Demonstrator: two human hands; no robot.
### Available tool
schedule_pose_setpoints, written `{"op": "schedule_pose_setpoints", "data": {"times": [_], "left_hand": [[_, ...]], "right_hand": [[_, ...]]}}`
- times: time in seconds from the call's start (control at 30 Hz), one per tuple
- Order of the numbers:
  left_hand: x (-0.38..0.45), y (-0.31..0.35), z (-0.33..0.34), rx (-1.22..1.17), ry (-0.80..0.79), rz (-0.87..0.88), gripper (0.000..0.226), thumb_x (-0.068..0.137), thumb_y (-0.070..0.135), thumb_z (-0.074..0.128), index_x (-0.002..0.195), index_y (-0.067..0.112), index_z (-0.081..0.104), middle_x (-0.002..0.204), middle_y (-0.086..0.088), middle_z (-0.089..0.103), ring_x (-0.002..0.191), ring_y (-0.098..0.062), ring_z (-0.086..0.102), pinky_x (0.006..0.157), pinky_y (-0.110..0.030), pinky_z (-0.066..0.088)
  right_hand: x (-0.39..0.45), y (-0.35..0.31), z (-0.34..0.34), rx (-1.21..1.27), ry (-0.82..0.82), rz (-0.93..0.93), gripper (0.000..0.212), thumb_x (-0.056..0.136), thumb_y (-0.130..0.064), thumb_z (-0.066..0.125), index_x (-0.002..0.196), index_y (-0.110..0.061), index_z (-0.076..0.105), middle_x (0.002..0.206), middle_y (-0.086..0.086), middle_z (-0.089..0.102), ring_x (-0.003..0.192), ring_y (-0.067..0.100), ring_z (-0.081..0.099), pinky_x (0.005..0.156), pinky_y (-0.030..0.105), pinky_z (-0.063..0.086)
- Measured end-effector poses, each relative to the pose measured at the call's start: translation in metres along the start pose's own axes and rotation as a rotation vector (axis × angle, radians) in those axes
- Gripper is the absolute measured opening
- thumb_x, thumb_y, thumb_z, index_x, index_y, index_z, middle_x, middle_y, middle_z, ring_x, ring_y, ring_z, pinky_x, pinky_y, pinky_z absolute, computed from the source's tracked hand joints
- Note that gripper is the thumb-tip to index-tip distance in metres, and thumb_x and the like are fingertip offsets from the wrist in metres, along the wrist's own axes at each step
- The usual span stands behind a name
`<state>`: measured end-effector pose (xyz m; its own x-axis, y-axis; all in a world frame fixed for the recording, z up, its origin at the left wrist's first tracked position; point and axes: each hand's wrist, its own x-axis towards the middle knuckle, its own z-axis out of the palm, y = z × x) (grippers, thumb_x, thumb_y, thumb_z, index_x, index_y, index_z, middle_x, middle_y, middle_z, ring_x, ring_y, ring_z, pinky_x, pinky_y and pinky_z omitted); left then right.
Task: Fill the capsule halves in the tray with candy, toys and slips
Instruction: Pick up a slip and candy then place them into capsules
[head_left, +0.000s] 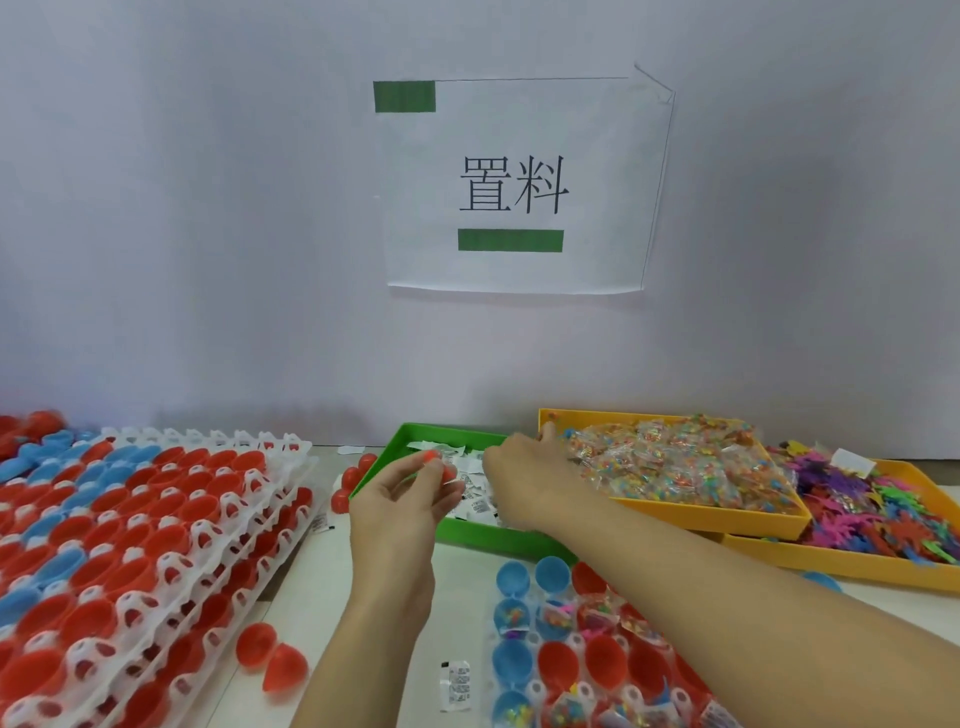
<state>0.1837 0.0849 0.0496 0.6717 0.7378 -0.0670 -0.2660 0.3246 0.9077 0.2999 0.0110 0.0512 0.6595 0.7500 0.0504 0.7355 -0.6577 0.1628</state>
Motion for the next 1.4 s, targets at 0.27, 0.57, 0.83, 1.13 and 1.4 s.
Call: {"op": "schedule_pose_setpoints", "data": {"times": [0.27, 0.57, 0.83, 1.13, 1.4], "left_hand": [[-0.002, 0.000, 0.003, 0.029, -0.023, -0.016, 0.015, 0.091, 0.007, 0.063, 0.105, 0.003, 0.068, 0.092, -0.015, 0.072, 0.082, -0.025, 0.070, 0.071, -0.026, 0.055], [-0.023, 0.008, 0.013, 0.006, -0.118, 0.032, 0.011, 0.091, 0.006, 0.063, 0.100, 0.006, 0.069, 0.087, -0.011, 0.074, 0.082, -0.026, 0.074, 0.065, -0.021, 0.058], [-0.088, 0.020, 0.032, 0.073, -0.221, 0.121, 0.007, 0.085, 0.009, 0.071, 0.091, 0.011, 0.073, 0.079, -0.006, 0.076, 0.073, -0.018, 0.074, 0.063, -0.018, 0.057], [-0.154, 0.034, 0.048, 0.131, -0.364, 0.130, 0.015, 0.080, 0.011, 0.076, 0.095, 0.012, 0.076, 0.085, -0.008, 0.077, 0.082, -0.022, 0.075, 0.067, -0.020, 0.057], [-0.184, 0.039, 0.056, 0.145, -0.416, 0.099, 0.015, 0.083, 0.004, 0.072, 0.097, 0.008, 0.076, 0.087, -0.012, 0.077, 0.085, -0.024, 0.075, 0.073, -0.025, 0.059]], "right_hand": [[0.004, 0.000, 0.002, 0.084, 0.097, -0.046, 0.038, 0.087, -0.005, 0.060, 0.064, -0.020, 0.033, 0.066, -0.001, 0.035, 0.074, 0.025, 0.049, 0.078, 0.038, 0.032], [-0.043, 0.030, -0.036, 0.903, 0.406, 0.174, 0.024, 0.093, -0.015, 0.059, 0.072, -0.018, 0.072, 0.062, -0.007, 0.068, 0.058, 0.005, 0.059, 0.056, 0.018, 0.046], [-0.149, 0.039, -0.071, 1.313, 0.432, 0.112, 0.013, 0.093, -0.014, 0.068, 0.085, -0.022, 0.076, 0.075, 0.001, 0.076, 0.061, 0.007, 0.070, 0.062, 0.017, 0.055], [-0.223, 0.037, -0.084, 1.294, 0.527, 0.139, 0.015, 0.093, -0.013, 0.067, 0.088, -0.023, 0.077, 0.082, -0.005, 0.077, 0.078, 0.012, 0.073, 0.074, 0.036, 0.060], [-0.251, 0.034, -0.083, 1.197, 0.664, 0.197, 0.019, 0.090, -0.016, 0.071, 0.080, -0.031, 0.074, 0.073, -0.012, 0.074, 0.068, 0.006, 0.069, 0.063, 0.023, 0.057]]}}
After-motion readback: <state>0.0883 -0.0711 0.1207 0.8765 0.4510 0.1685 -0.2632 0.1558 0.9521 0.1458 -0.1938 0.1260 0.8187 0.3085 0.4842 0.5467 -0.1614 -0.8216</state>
